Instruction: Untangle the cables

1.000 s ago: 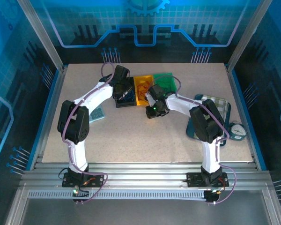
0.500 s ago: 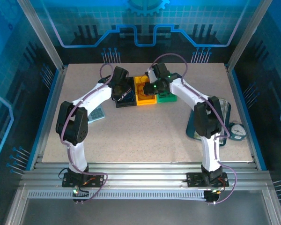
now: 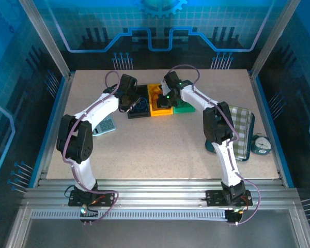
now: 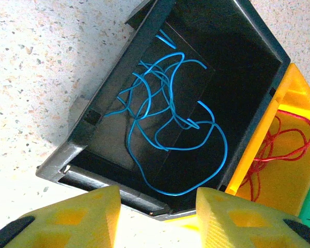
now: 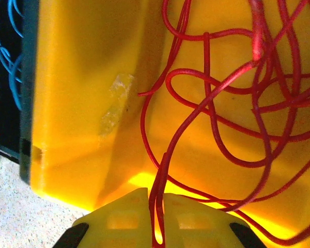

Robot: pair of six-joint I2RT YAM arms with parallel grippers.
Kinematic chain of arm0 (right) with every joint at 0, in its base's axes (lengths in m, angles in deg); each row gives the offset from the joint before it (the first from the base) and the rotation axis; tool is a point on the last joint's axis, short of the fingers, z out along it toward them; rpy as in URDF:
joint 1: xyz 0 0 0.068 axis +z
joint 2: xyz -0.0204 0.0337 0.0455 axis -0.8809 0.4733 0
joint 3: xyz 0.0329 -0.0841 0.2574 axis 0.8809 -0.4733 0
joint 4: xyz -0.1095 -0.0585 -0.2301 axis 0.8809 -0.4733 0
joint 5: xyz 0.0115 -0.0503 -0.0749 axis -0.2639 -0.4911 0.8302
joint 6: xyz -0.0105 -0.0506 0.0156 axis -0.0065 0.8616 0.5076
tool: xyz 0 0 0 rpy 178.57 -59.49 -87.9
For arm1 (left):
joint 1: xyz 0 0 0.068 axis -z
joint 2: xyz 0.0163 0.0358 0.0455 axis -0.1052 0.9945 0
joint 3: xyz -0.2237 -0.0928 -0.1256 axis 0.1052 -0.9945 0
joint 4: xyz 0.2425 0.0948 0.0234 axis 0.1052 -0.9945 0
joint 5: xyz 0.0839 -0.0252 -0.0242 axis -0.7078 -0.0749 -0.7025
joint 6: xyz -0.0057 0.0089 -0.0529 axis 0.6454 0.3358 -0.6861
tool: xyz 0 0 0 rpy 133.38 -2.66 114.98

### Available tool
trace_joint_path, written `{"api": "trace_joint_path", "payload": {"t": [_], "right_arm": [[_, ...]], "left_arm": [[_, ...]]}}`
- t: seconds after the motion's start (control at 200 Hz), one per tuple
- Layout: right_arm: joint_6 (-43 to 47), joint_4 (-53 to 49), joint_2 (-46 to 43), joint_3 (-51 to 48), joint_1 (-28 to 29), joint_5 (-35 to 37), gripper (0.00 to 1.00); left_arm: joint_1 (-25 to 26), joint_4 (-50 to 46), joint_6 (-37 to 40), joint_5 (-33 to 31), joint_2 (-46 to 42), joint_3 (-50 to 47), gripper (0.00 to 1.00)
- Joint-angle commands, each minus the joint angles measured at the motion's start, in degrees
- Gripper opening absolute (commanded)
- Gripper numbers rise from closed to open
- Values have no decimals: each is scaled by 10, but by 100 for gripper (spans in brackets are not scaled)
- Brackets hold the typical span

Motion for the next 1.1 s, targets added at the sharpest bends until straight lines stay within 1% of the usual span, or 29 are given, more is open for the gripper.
{"api": "trace_joint_path", "payload": {"t": [0.0, 0.065, 0.22, 0.245, 0.335, 0.49, 0.656, 0.756, 0.881, 0.911, 0.961, 1.026, 1.056, 1.096], "right_arm": [[-23, -12, 13, 7, 3, -17, 11], [-25, -7, 9, 8, 5, -11, 13], [-26, 5, -7, 2, 5, 6, 26], [-27, 7, -25, 0, 5, 10, 28], [-27, 17, -42, -8, 5, 17, 33], [-28, 32, -68, -19, 6, 22, 36], [-23, 43, -98, -37, 8, 54, 38], [-22, 85, -140, -90, 7, 96, 40], [-23, 201, -226, -210, 4, 163, 42], [-25, 240, -253, -256, 2, 187, 43], [-30, 309, -304, -334, -2, 249, 46], [-20, 389, -362, -429, -9, 332, 56], [-10, 425, -383, -465, -14, 364, 60], [2, 462, -406, -509, -22, 397, 66]], "left_arm": [[-3, -2, -7, -13, -17, -4, 43], [-3, -2, -7, -13, -18, -5, 44], [-4, -2, -6, -13, -20, -7, 44], [-4, -1, -6, -12, -21, -8, 44], [-5, 0, -6, -12, -21, -8, 44], [-5, 5, -7, -8, -21, -11, 45], [-5, 12, -9, -8, -24, -14, 46], [-5, 12, -9, -12, -27, -17, 48], [-11, 20, -12, -22, -42, -39, 50], [-13, 28, -10, -25, -50, -49, 52], [-15, 43, 2, -36, -67, -69, 56], [-15, 59, 34, -64, -93, -96, 66], [-16, 62, 53, -80, -107, -110, 72], [-15, 65, 76, -107, -126, -130, 88]]}}
